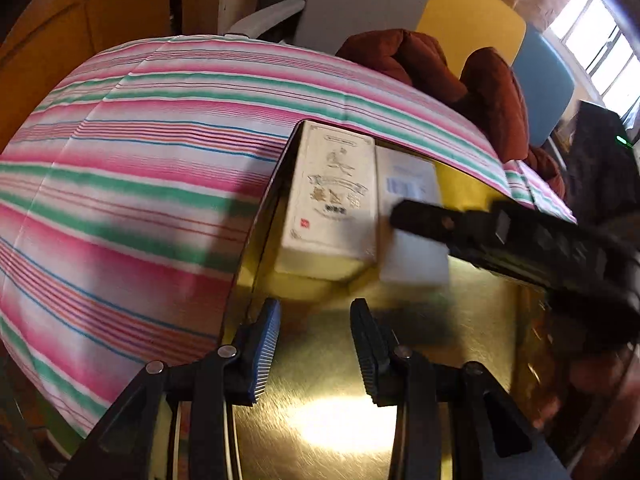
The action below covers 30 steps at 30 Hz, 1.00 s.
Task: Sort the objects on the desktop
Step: 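Move both tools back over the scattered items on the table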
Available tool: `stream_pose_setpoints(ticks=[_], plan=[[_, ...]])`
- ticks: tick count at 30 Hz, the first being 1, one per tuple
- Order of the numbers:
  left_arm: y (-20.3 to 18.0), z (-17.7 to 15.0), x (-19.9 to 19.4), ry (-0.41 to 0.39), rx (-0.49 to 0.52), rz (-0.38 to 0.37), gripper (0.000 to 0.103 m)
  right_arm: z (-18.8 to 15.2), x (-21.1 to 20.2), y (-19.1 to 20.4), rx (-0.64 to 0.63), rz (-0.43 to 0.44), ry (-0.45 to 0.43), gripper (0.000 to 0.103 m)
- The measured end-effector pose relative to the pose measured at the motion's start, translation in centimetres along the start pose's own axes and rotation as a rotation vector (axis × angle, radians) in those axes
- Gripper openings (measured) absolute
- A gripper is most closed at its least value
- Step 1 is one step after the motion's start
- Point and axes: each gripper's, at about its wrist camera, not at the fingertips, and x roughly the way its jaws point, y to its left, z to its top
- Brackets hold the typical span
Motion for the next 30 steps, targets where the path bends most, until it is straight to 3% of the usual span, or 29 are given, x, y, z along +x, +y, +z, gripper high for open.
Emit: stream_pose_setpoints(ticks=[5,8,13,21,23,25,27,30], plan=[[0.5,-1.0,-0.6,-0.020,-0.063,-0.056,0.037,0.3,-0.3,0.1,0.004,-0.005,0.000,0.054],[0.4,-1.3,-1.5,-0.055,-0.090,-0.077,0.042,-0.3,-2.9,0.8,-0.049,-0.017,-0.037,0.063],[-1.2,-1.6,-2.8,-0.100,-0.085,-0.102,0.045,-2.7,-9.6,2.4,-0.190,-0.081,-0.186,0.093],[-6.5,-3.3,-4.4,-0.112,0.043,-0.169,0.046,-9.5,-19.4,3.7,-0.475,-0.394,-0.510,0.103],[-8.5,-3.9,-4.4,-0.102,0.087,-0.192,0.047,-10.6,-20.8,2.7,-0.467,-0.414,-0.504,0.103],[-10.0,-4.7,-4.8,-0.093,0.126,-0.207,0.047,-11.1,-21.9,0.5,-0.411,-0.377,-0.472,0.103],[-12.0,-5.3,-4.9,-0.077,0.177,-0.220,0.047,-12.2,-23.2,-2.1,-0.314,-0.325,-0.450,0.103],[-15.5,-6.1,-4.6,-0.060,0.258,-0.249,0.047,-14.1,-25.0,-5.8,-0.188,-0.344,-0.460,0.103]])
